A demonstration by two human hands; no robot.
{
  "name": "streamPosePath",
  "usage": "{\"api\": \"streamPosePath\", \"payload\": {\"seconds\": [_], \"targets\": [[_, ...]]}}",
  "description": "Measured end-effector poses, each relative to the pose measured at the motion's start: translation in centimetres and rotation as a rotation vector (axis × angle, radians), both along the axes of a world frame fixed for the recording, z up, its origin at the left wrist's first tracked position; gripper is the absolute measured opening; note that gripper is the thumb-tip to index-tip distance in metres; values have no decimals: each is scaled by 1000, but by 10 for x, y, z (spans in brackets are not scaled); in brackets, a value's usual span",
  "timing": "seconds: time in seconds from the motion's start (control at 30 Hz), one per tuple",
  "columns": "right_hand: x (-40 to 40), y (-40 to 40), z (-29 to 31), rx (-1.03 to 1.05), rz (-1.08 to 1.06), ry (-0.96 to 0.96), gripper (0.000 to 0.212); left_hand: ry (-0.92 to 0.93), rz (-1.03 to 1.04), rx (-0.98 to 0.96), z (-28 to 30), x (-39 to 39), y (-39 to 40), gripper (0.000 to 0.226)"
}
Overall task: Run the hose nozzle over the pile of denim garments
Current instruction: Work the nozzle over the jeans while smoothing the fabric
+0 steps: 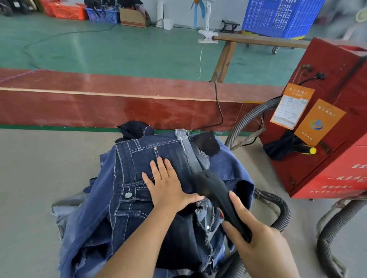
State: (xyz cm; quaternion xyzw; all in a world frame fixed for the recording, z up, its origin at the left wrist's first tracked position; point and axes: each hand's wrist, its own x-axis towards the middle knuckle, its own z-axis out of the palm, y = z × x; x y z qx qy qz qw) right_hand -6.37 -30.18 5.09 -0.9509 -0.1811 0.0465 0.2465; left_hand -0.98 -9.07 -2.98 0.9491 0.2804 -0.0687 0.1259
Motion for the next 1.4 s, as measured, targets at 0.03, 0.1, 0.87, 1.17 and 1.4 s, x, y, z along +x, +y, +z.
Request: {"api": "streamPosePath", "payload": {"seconds": [0.03,0.1,0.87,1.17,1.4], "targets": [[-1,1,-3,-8,-4,-1,65,-3,2,1,0,0,0,150],[-2,4,-9,-51,-8,-23,66,-9,4,-2,-1,1,0,150],[16,7,30,222,-23,-111,57,-197,75,-173,6,1,13,136],[3,12,-7,-9,-7,5,64,-59,45,-10,1,0,2,140],[26,46,-10,-135,44,-107,58,-59,32,14,-3,1,0,135]]}}
